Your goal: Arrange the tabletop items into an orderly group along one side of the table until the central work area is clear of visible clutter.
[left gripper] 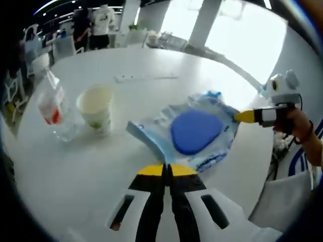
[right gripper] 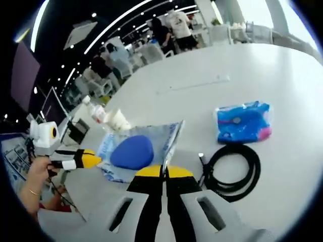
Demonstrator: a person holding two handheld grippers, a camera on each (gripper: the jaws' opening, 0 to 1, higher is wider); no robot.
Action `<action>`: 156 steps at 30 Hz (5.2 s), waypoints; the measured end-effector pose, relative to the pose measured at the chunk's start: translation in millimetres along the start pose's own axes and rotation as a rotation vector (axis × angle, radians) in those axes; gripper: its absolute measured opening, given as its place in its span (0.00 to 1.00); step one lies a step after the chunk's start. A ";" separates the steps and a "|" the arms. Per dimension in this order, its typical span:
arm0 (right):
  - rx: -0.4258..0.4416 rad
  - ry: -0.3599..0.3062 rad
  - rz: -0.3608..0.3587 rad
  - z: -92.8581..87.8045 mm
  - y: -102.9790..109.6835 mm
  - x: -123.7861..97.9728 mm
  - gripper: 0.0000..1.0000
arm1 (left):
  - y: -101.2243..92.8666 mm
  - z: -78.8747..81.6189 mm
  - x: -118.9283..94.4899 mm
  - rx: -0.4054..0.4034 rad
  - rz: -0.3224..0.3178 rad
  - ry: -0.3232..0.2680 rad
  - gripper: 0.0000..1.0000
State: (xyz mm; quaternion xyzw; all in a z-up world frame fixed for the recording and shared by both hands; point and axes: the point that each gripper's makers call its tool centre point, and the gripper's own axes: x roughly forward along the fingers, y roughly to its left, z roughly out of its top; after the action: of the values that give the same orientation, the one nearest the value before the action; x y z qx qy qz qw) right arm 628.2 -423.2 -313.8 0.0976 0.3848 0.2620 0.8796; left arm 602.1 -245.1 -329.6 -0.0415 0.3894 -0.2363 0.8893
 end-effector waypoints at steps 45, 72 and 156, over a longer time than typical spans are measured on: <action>-0.112 -0.062 -0.090 34.6 -52.7 91.3 0.02 | 56.4 38.3 86.4 -0.037 0.186 -0.170 0.00; -0.299 -0.155 -0.108 58.0 -43.0 73.2 0.29 | 53.1 36.3 68.7 0.075 0.299 -0.165 0.21; -0.358 -0.288 -0.356 60.1 -114.5 71.8 0.26 | -39.5 -8.8 -94.9 0.162 0.059 -0.244 0.94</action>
State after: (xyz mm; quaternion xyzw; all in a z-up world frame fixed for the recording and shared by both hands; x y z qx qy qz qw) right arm 756.8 -479.6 -360.4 -0.0920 0.2149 0.1509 0.9605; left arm 525.0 -236.1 -261.6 0.0134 0.2592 -0.2339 0.9370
